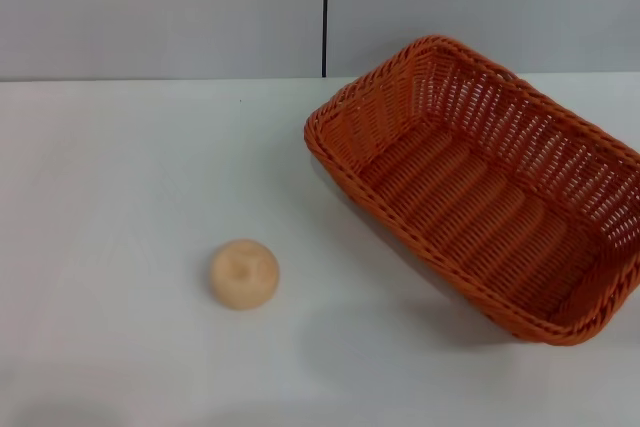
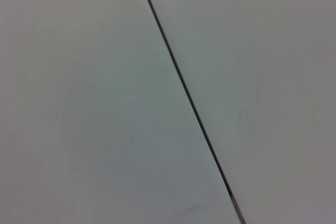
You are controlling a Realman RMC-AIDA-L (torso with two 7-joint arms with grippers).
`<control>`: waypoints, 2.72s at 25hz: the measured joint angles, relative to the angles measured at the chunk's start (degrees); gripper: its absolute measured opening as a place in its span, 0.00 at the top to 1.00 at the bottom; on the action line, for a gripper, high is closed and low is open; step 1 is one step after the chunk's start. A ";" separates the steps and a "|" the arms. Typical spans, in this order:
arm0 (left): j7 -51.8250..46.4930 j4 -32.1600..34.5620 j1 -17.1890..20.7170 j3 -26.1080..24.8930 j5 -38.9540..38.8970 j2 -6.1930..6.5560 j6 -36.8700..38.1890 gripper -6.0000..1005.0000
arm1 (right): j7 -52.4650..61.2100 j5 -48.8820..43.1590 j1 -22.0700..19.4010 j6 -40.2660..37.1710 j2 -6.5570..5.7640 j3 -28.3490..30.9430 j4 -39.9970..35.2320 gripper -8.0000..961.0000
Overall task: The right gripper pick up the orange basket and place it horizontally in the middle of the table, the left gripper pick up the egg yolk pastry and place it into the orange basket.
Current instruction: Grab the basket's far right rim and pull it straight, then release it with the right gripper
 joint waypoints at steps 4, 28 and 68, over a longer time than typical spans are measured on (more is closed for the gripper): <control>-0.08 0.45 -0.65 0.46 0.34 0.01 -0.15 0.21 | 21.90 -3.04 -0.65 2.35 -0.12 -2.31 -17.51 0.16; 0.32 -0.11 -1.88 1.06 0.40 -0.06 -1.57 0.21 | 93.56 -54.44 20.37 9.17 -8.86 -43.20 -55.74 0.16; 0.19 -0.85 0.06 1.19 0.39 -0.05 -1.21 0.21 | 83.97 -56.75 24.45 -5.92 -4.88 -49.37 -38.08 0.56</control>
